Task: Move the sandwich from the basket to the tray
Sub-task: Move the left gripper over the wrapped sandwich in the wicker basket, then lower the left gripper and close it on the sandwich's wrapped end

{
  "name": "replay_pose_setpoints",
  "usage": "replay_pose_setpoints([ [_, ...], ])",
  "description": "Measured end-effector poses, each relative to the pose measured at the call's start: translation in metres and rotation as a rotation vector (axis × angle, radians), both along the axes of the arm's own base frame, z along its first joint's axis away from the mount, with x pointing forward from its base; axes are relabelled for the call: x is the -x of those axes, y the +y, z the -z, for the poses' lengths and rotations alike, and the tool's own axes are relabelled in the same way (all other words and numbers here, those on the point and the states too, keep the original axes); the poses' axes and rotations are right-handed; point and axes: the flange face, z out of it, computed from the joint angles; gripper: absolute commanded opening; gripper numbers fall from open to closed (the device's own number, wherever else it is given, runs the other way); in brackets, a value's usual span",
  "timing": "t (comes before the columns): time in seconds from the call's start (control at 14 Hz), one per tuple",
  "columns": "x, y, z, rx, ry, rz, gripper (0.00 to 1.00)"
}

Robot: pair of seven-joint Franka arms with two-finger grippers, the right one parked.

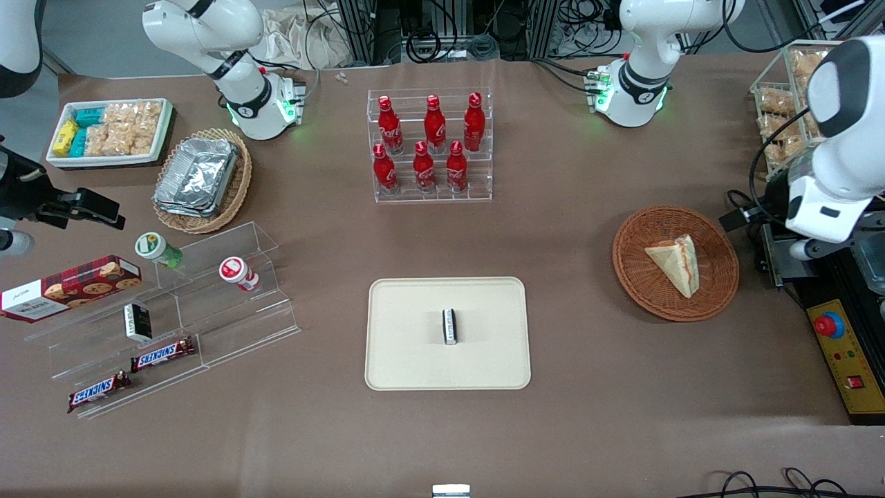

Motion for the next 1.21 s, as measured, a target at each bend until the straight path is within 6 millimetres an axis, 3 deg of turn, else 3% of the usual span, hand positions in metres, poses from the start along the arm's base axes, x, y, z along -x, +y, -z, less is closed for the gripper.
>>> replay_pose_setpoints([
  [0.21,0.013,-0.002,0.054,-0.003,-0.088,-0.138,1.00],
  [0.36,0.020,-0.003,0.079,-0.001,-0.114,-0.185,1.00],
  [0.93,0.013,-0.011,0.143,0.005,-0.117,-0.315,1.00],
  [1.21,0.018,-0.011,0.161,0.003,-0.092,-0.318,1.00],
])
